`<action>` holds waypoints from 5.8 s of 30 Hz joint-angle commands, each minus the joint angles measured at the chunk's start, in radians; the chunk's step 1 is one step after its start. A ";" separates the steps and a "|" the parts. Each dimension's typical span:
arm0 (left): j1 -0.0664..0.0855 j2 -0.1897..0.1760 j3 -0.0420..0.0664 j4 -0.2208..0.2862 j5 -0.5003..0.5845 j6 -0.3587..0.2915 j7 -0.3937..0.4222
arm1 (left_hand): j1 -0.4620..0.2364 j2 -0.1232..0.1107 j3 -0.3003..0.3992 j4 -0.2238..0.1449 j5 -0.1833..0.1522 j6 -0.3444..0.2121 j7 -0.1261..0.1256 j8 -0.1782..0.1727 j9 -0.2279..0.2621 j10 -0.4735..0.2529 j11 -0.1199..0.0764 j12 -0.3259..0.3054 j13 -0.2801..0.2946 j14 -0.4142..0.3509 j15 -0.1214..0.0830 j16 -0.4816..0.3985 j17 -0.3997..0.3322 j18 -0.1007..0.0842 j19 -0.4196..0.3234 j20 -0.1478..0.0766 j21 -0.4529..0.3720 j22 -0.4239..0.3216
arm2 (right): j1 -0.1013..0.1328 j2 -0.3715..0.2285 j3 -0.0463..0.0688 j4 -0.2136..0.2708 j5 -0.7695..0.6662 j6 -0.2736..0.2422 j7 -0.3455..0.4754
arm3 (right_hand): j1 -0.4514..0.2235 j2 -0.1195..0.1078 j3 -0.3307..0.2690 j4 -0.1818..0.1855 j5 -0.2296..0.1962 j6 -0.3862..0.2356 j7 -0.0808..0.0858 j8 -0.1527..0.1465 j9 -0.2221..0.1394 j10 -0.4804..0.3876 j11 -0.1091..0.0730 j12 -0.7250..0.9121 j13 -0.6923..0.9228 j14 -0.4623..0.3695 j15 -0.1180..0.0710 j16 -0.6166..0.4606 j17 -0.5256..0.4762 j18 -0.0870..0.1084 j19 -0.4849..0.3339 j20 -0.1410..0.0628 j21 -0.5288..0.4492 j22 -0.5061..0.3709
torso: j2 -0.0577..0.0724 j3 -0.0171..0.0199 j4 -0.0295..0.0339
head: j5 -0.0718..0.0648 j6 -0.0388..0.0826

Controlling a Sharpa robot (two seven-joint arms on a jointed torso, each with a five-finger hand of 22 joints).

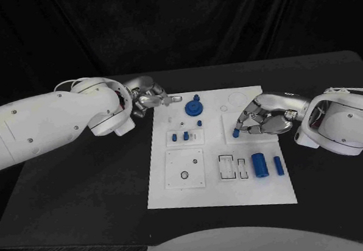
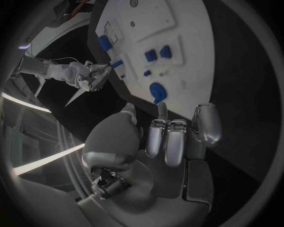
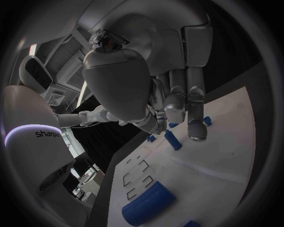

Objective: Assemble the parts on the task board

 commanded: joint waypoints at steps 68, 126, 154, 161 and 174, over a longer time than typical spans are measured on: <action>-0.112 0.267 0.000 -0.334 -0.697 -0.041 0.677 | 0.480 -0.043 0.243 -0.192 0.128 0.157 -0.088 -0.191 -0.925 -0.630 -0.047 -1.066 -1.009 -0.132 -0.035 -0.129 -0.136 0.029 -0.052 0.004 -0.241 0.114 | -0.001 -0.011 0.000 0.001 0.005 -0.059 0.048 | -0.035 -0.010 -0.005 0.023 -0.041 -0.005 -0.004 0.000 0.007 0.013 0.000 0.012 0.015 0.007 -0.002 0.019 0.016 0.016 0.009 0.000 0.021 0.063 | 0.012 -0.0094 -0.0034 | -0.016 0.000; -0.063 0.150 0.000 -0.222 -0.697 -0.083 0.615 | 0.482 -0.074 0.385 -0.203 0.075 0.267 -0.061 -0.203 -0.934 -0.472 -0.034 -1.241 -1.082 -0.118 -0.033 -0.152 -0.187 0.023 -0.024 -0.009 -0.191 0.121 | -0.002 -0.033 0.000 0.004 0.012 -0.052 0.031 | -0.039 -0.012 -0.007 0.025 -0.046 -0.004 -0.005 0.001 0.008 0.010 -0.001 0.010 0.010 0.007 -0.003 0.017 0.013 0.016 0.010 0.000 0.016 0.062 | 0.010 -0.0082 -0.0025 | -0.018 0.000; -0.078 0.152 0.000 -0.241 -0.697 -0.047 0.592 | 0.480 -0.078 0.385 -0.200 0.074 0.273 -0.058 -0.202 -0.933 -0.463 -0.031 -1.243 -1.082 -0.122 -0.032 -0.156 -0.194 0.024 -0.029 -0.009 -0.201 0.119 | -0.010 -0.026 0.000 -0.008 0.012 -0.047 0.035 | -0.036 -0.011 -0.004 0.023 -0.046 -0.004 -0.006 0.001 0.008 0.008 -0.002 0.009 0.009 0.005 -0.003 0.014 0.010 0.017 0.010 -0.001 0.014 0.062 | 0.009 -0.0095 -0.0005 | -0.016 0.000; -0.080 0.140 0.000 -0.220 -0.697 -0.037 0.589 | 0.478 -0.078 0.384 -0.199 0.073 0.274 -0.057 -0.202 -0.933 -0.462 -0.030 -1.243 -1.082 -0.125 -0.032 -0.159 -0.199 0.025 -0.032 -0.009 -0.207 0.117 | -0.010 -0.026 0.000 -0.009 0.012 -0.046 0.036 | -0.035 -0.012 -0.004 0.022 -0.045 -0.004 -0.006 0.001 0.008 0.007 -0.002 0.008 0.008 0.005 -0.003 0.014 0.010 0.017 0.009 -0.001 0.012 0.062 | 0.010 -0.0093 -0.0021 | -0.013 0.000; -0.084 0.123 -0.001 -0.195 -0.697 -0.031 0.589 | 0.475 -0.083 0.385 -0.195 0.072 0.251 -0.068 -0.219 -0.939 -0.465 -0.035 -1.257 -1.085 -0.131 -0.033 -0.164 -0.207 0.026 -0.037 -0.008 -0.216 0.116 | -0.010 -0.030 0.000 -0.006 0.012 -0.050 0.035 | -0.035 -0.012 -0.004 0.022 -0.045 -0.003 -0.006 0.001 0.009 0.008 -0.002 0.009 0.009 0.005 -0.003 0.014 0.010 0.017 0.009 -0.001 0.012 0.062 | 0.011 -0.0088 0.0004 | -0.017 0.000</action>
